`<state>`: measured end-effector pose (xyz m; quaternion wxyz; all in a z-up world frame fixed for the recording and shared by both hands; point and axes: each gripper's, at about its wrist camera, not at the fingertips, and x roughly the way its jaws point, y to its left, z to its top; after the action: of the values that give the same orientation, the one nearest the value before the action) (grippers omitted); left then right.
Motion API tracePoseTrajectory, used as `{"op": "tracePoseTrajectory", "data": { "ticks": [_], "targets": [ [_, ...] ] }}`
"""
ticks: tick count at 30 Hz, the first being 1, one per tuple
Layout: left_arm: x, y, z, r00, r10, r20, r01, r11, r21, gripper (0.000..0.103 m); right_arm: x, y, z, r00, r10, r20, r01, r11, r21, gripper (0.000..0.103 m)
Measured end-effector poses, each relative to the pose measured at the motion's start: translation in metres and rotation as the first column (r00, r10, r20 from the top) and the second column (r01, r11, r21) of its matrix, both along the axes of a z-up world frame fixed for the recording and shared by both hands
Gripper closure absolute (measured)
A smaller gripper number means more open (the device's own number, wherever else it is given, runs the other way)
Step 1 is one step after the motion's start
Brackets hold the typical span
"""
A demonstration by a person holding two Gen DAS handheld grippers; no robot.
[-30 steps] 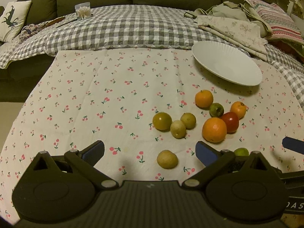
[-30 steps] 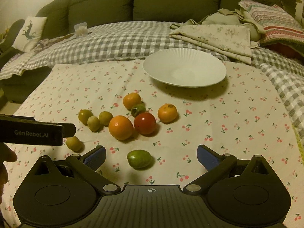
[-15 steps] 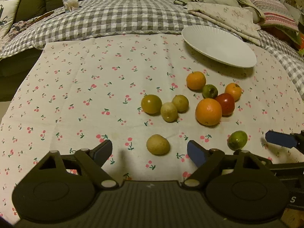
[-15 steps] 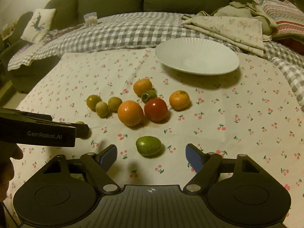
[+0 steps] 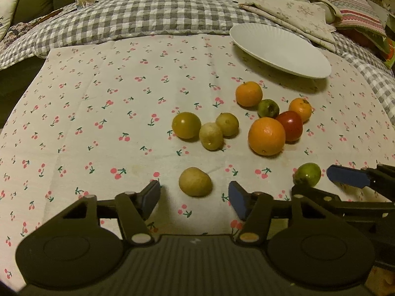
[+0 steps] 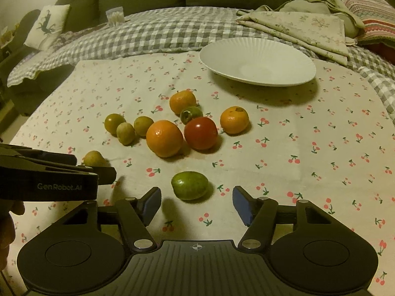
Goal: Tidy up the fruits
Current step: 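Close left tool on pale yellow fruit while right tool closes on green fruit, then carry both held fruits up and over to the white plate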
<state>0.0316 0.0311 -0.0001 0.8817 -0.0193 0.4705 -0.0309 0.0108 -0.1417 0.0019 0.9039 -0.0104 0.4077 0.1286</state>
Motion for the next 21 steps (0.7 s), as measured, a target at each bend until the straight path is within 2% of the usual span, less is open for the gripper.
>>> {"op": "tracePoseTrajectory", "data": {
  "ticks": [13,15,19,21],
  "targets": [
    [0.0042,-0.0012,-0.0030,1.000,-0.009,0.017,0.009,1.000,0.018,0.065,0.0044,0.0038,-0.0025,1.000,0.027,0.008,-0.028,0.999,0.016,0.066],
    [0.0042,-0.0016,-0.0033,1.000,-0.013,0.020,0.013,1.000,0.025,0.066,0.0048,0.0048,-0.0037,0.999,0.031,0.009,-0.031,0.999,0.014,0.068],
    [0.0034,-0.0022,-0.0027,0.999,-0.014,0.029,0.013,0.999,0.034,0.076,0.0052,0.0048,-0.0037,0.999,0.032,0.013,-0.032,0.999,0.016,0.070],
    [0.0031,-0.0008,-0.0019,0.999,-0.012,0.031,0.011,1.000,0.026,0.076,0.0052,0.0053,-0.0038,0.999,0.033,0.012,-0.033,0.999,0.013,0.071]
  ]
}}
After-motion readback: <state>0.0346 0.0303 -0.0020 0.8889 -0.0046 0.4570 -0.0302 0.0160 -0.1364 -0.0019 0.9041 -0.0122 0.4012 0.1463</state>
